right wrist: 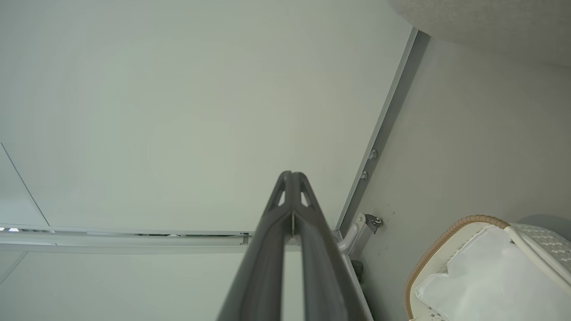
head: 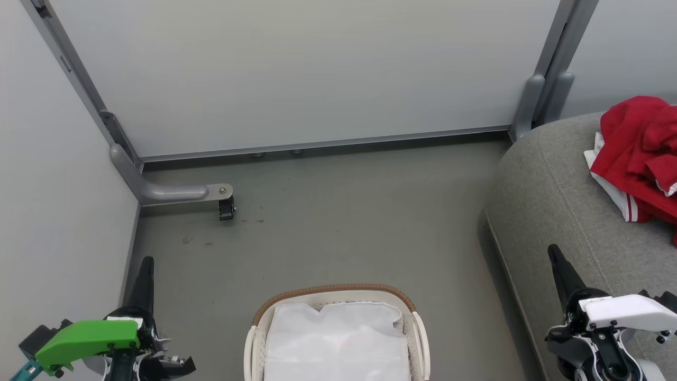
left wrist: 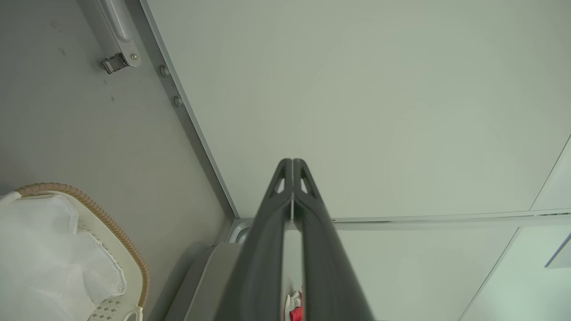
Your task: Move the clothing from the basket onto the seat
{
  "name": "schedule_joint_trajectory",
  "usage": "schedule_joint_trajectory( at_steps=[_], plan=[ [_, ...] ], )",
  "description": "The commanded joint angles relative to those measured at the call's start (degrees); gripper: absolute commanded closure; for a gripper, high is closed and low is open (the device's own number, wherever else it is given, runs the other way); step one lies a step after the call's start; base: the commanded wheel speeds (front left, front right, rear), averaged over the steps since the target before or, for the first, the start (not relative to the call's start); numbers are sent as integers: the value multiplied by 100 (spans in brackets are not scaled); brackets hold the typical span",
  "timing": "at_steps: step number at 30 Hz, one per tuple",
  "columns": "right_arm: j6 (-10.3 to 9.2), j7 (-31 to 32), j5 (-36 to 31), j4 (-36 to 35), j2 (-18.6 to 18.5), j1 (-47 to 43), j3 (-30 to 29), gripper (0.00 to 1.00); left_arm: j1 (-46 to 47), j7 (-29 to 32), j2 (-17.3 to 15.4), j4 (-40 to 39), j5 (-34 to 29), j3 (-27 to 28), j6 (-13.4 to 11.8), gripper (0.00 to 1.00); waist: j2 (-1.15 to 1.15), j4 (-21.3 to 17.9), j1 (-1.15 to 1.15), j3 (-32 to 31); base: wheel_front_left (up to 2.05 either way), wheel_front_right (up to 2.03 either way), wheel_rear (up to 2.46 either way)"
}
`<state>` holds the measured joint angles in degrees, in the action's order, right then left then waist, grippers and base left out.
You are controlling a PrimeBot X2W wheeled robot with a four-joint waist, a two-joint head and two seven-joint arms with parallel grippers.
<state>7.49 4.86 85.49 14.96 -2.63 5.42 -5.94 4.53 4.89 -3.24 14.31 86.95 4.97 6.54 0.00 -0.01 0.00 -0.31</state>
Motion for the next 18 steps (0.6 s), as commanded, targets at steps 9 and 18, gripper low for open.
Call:
schedule_joint_trajectory(
  at_steps=[9,18],
  plan=[
    [0,124,433,-82,-40,102,-49,100,175,109,20,-33,346,121,73,100,0,1,0,26,0,0,0],
    [0,184,701,-111,-41,107,-72,100,209,190,41,-32,552,182,118,100,0,1,0,49,0,0,0]
  ],
)
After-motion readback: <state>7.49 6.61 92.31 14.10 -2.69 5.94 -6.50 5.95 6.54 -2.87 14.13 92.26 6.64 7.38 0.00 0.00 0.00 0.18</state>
